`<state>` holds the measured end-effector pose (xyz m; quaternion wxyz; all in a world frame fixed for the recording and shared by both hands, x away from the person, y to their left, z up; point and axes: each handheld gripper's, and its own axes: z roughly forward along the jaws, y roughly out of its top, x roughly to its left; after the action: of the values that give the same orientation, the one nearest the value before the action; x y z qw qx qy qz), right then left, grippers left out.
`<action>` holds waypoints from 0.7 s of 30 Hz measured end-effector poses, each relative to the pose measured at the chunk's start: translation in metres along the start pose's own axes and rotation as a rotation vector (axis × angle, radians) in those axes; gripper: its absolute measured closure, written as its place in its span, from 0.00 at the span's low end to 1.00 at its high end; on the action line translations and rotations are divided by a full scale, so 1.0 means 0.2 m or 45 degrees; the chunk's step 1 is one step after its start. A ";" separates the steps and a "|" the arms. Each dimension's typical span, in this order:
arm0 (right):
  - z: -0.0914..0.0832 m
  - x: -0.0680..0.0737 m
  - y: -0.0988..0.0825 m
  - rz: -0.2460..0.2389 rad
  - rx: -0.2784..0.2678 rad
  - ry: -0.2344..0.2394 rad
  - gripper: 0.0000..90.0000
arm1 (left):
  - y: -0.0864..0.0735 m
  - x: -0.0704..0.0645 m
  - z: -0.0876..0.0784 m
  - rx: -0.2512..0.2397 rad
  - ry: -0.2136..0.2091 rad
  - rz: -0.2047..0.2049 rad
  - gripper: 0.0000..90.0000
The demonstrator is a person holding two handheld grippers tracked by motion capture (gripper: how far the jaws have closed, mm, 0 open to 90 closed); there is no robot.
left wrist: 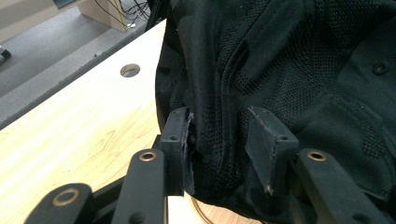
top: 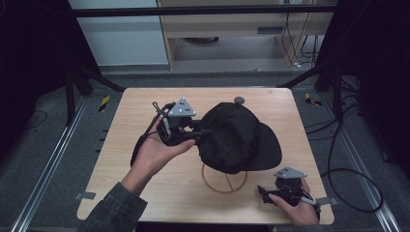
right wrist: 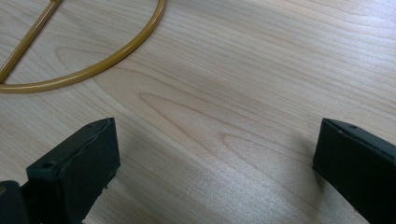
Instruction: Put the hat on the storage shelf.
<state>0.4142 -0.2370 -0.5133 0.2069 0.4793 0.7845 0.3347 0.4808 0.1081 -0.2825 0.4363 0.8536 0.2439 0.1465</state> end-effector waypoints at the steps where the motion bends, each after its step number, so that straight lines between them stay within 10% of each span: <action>1: 0.00 0.00 0.00 0.001 0.000 0.000 0.01 | 0.00 0.00 0.00 -0.003 -0.003 -0.006 0.64; 21: 0.00 0.00 0.00 -0.002 -0.001 -0.002 0.01 | 0.03 0.00 -0.03 -0.036 0.034 0.029 0.47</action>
<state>0.4143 -0.2370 -0.5134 0.2080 0.4789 0.7845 0.3345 0.4803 0.1079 -0.2739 0.4433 0.8481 0.2379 0.1663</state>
